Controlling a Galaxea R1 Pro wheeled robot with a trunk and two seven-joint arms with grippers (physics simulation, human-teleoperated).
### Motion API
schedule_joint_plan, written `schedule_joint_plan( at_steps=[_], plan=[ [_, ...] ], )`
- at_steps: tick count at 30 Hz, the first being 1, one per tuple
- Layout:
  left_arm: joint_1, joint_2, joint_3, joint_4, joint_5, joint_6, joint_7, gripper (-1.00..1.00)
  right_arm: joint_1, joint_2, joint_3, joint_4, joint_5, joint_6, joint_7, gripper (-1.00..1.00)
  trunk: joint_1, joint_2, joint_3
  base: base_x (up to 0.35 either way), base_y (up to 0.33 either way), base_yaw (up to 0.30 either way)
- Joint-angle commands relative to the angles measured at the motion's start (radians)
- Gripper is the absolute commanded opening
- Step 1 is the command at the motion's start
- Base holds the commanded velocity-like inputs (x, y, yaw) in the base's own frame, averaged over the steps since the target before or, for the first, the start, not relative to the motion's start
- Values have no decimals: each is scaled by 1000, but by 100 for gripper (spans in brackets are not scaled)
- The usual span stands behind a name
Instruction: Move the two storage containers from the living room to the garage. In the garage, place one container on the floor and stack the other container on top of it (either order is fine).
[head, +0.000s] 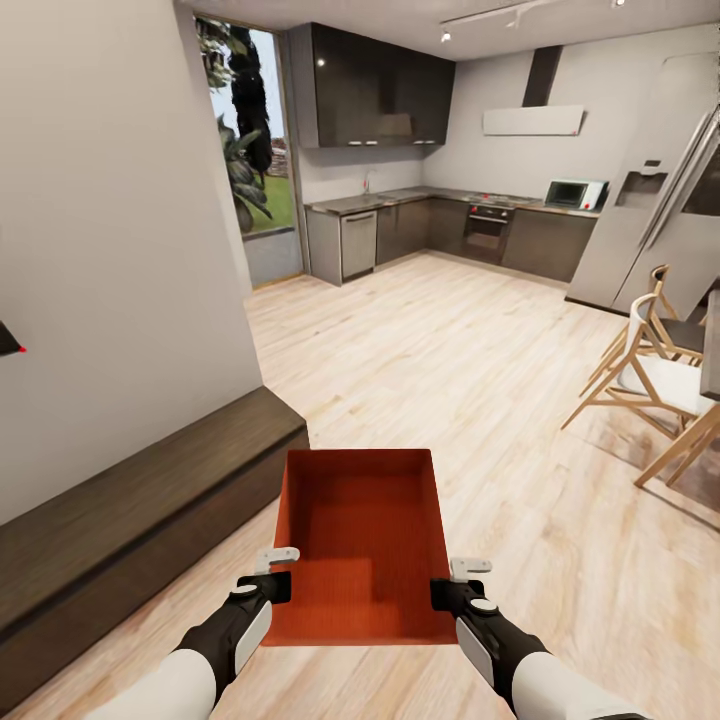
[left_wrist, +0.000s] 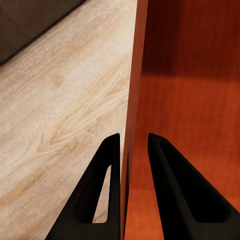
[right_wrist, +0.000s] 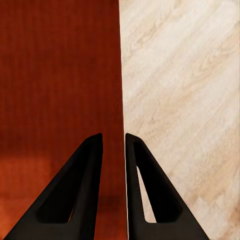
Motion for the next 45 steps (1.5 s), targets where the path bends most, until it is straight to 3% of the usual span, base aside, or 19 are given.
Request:
schedule_joint_plan(
  at_steps=[1,45],
  plan=[
    [0,1,3,-4,-8,7,12,-100,-1,-4,-4,1,-5,-3,-63,-100,1,-2,0,0,0,0],
    [0,2,3,1,-7,7,12,-100,-1,-4,-2,1,-4,-3,-68,-100,1,-2,70,0,0,0]
  ],
)
